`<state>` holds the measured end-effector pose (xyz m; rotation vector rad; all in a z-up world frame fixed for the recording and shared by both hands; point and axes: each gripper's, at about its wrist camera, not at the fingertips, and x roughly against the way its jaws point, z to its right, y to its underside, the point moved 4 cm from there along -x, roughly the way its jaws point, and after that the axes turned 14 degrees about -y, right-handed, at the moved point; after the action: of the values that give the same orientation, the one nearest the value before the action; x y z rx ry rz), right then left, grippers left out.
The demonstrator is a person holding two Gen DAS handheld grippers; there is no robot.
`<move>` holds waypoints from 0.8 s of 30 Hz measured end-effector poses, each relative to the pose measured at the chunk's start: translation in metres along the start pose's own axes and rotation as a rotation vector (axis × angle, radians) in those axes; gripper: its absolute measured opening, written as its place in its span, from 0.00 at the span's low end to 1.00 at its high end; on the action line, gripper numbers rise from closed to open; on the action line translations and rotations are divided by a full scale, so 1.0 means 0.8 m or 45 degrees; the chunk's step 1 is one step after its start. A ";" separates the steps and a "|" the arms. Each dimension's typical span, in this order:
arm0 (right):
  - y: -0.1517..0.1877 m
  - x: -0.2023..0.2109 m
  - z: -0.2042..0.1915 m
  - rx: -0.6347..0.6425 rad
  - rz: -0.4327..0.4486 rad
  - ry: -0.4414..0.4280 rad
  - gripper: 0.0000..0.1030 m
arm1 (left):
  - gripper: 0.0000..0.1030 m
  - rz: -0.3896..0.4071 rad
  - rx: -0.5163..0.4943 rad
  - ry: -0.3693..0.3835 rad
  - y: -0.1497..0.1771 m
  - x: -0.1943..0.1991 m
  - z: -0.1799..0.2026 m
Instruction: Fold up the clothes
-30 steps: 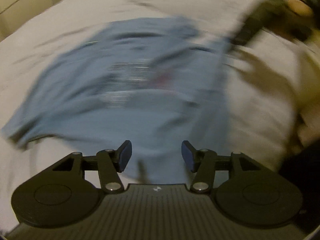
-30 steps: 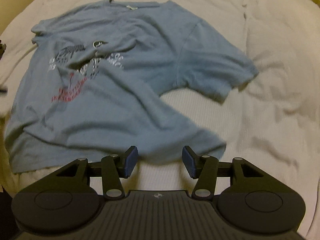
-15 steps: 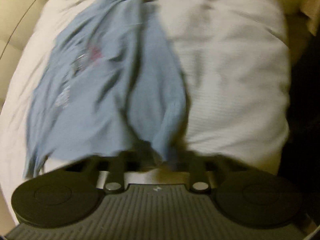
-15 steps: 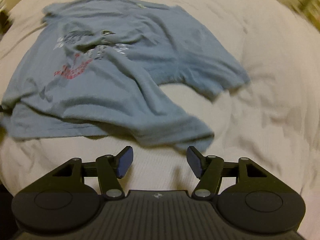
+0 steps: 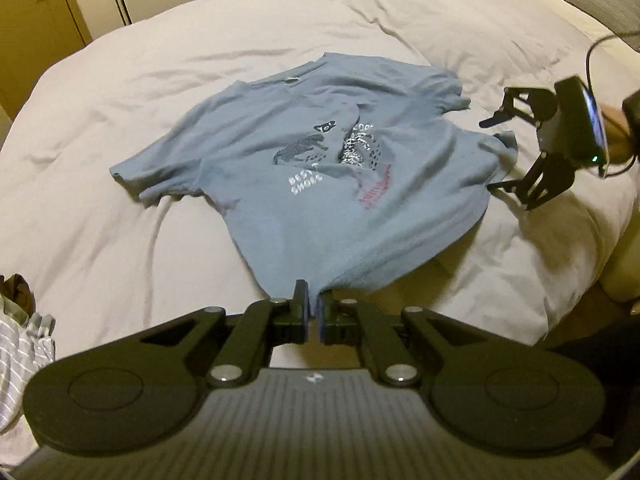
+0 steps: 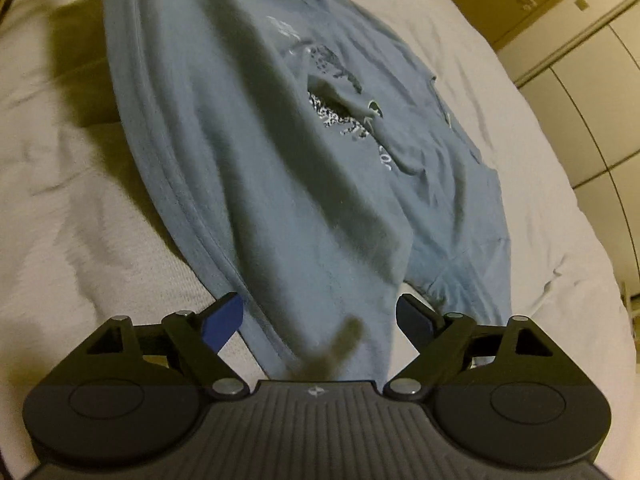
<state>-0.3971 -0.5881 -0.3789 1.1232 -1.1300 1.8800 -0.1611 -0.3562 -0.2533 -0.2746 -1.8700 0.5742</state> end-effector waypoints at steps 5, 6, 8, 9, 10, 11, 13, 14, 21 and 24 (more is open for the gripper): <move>-0.002 0.009 -0.001 -0.096 -0.073 0.047 0.00 | 0.02 0.053 -0.075 0.040 0.009 0.001 -0.004; -0.001 0.019 -0.001 -0.130 -0.083 0.033 0.00 | 0.02 0.067 -0.087 0.052 0.013 0.006 -0.008; -0.003 0.045 -0.003 -0.194 -0.090 0.006 0.00 | 0.02 0.097 -0.115 0.076 0.017 0.013 -0.015; -0.003 0.059 -0.005 -0.225 -0.094 -0.008 0.00 | 0.02 0.104 -0.134 0.086 0.021 0.016 -0.017; -0.004 0.071 -0.009 -0.259 -0.100 -0.026 0.00 | 0.02 0.108 -0.156 0.096 0.026 0.018 -0.020; -0.005 0.080 -0.016 -0.285 -0.108 -0.039 0.00 | 0.02 0.111 -0.178 0.106 0.032 0.021 -0.022; -0.005 0.091 -0.033 -0.296 -0.127 -0.031 0.01 | 0.02 0.100 -0.223 0.120 0.047 0.021 -0.023; -0.002 0.090 -0.042 -0.288 -0.144 -0.013 0.10 | 0.02 0.093 -0.245 0.127 0.055 0.020 -0.024; 0.025 0.055 -0.057 -0.341 -0.199 0.067 0.58 | 0.02 0.071 -0.251 0.119 0.077 0.006 -0.028; 0.039 0.067 -0.004 -0.779 -0.040 0.000 0.53 | 0.02 0.053 -0.279 0.086 0.079 0.007 -0.034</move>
<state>-0.4466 -0.5924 -0.3419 0.7801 -1.5342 1.3570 -0.1434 -0.2924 -0.2734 -0.4723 -1.8668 0.3825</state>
